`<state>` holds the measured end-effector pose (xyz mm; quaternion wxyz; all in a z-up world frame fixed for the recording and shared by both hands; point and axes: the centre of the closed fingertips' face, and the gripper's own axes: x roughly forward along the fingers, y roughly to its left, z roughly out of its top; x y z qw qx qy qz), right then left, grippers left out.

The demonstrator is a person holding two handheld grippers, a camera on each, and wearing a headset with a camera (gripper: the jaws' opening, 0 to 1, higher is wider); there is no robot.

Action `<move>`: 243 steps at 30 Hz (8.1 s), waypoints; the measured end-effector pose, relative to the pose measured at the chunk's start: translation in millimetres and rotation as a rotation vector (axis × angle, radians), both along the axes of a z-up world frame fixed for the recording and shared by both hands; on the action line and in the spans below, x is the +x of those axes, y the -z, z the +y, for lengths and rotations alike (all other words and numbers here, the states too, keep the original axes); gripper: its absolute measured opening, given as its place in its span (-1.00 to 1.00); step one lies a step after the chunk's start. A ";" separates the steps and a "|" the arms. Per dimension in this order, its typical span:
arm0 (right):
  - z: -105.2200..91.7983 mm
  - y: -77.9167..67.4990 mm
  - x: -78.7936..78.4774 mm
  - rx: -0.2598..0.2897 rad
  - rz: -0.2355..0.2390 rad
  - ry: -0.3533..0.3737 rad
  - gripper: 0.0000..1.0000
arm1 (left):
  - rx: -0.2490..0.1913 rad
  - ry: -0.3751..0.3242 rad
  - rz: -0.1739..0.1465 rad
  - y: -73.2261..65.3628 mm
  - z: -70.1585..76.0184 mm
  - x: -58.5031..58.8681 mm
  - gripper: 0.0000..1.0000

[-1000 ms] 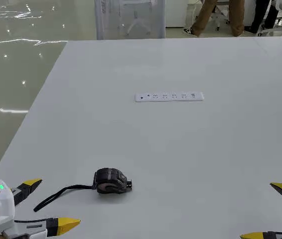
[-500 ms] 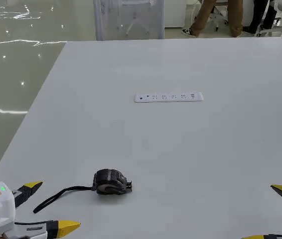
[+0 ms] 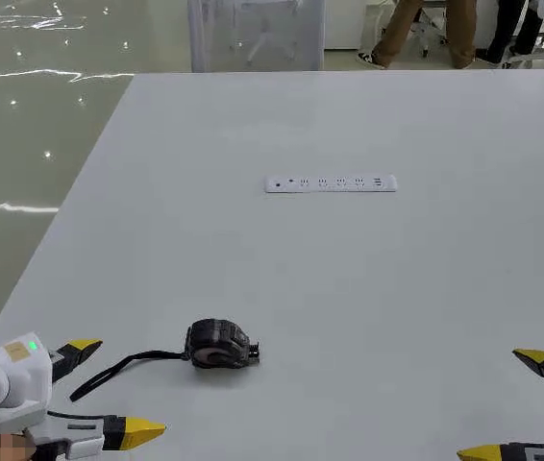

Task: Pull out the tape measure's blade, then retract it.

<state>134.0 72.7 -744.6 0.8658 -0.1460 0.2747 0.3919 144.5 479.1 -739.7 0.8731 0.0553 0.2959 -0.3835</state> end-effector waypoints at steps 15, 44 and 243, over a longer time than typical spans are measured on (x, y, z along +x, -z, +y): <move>59.8 1.0 39.1 -0.014 -0.012 -0.161 1.00 | 0.135 0.204 0.039 5.1 -12.4 38.5 1.00; 157.8 9.1 76.0 -0.044 -0.008 -0.409 1.00 | 0.387 0.584 0.115 41.6 -66.6 73.3 0.73; 148.4 80.6 71.2 -0.246 0.196 -0.565 -0.79 | 0.490 0.671 0.081 50.8 -98.9 63.9 -0.35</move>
